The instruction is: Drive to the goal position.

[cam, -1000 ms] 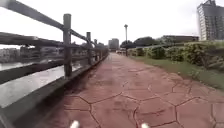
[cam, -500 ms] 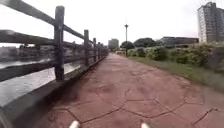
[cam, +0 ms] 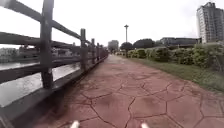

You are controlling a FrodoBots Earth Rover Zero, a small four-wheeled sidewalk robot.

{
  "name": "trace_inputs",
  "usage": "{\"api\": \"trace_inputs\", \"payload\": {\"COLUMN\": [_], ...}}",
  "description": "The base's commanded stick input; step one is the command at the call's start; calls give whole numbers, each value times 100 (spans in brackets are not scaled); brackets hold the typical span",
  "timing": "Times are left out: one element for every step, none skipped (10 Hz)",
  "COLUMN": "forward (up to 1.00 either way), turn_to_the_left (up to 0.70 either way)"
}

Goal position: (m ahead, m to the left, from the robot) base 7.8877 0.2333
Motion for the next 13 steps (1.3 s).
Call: {"api": "trace_inputs", "payload": {"forward": [70, 70, 70, 70, 70, 70, 70, 70, 70, 70, 70, 70, 70], "turn_to_the_left": [0, 0, 0, 0, 0, 0, 0, 0, 0, 0, 0, 0, 0]}}
